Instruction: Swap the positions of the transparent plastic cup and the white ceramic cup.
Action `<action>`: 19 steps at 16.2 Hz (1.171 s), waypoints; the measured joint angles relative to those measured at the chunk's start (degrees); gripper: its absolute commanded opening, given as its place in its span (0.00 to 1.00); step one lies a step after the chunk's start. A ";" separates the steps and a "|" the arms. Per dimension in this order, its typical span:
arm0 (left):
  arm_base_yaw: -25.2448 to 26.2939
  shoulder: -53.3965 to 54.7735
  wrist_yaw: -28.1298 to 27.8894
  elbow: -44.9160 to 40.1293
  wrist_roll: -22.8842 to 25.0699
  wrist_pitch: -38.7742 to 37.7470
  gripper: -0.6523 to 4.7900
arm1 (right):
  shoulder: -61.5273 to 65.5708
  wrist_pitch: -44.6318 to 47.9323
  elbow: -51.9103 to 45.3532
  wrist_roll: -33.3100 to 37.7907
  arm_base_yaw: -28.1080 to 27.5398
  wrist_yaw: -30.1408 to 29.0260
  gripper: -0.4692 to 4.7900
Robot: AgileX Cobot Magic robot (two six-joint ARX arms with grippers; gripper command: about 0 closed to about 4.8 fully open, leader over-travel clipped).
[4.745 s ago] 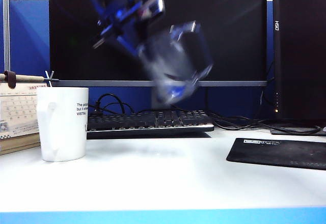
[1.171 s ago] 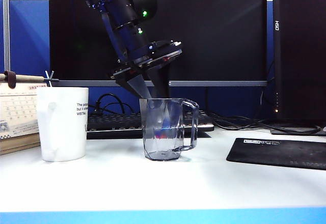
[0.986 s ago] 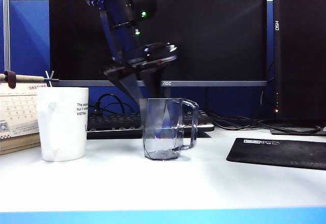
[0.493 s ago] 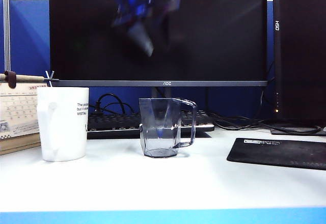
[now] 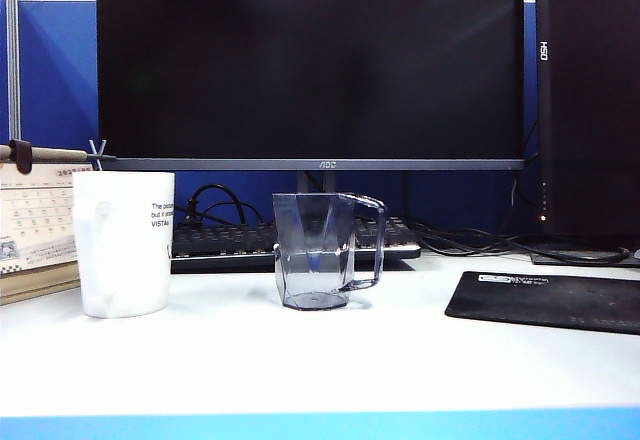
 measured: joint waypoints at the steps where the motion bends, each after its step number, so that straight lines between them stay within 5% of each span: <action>1: -0.02 -3.41 0.37 0.07 -0.15 0.33 0.11 | -0.42 0.24 -0.07 0.09 -2.01 -0.02 0.28; 3: 0.00 -10.95 -1.36 -0.33 1.42 0.20 0.11 | -0.46 0.87 -0.13 3.37 -4.11 -0.61 0.18; 7: 0.02 -19.47 -7.15 -2.58 3.50 -1.53 0.11 | -0.46 8.87 -0.11 9.90 -4.13 -8.17 0.17; 10: 0.04 -28.63 -14.51 -20.48 3.63 1.51 0.11 | -0.42 9.27 -0.15 12.11 -4.13 -10.67 0.16; 15: 0.07 -50.90 -16.33 -64.30 -0.17 33.92 0.11 | 0.61 7.19 -0.28 12.33 -4.15 -16.98 0.16; 19: 0.07 -51.23 -18.27 -78.20 1.16 41.62 0.11 | 3.19 4.17 -5.05 12.07 -4.15 -23.56 0.08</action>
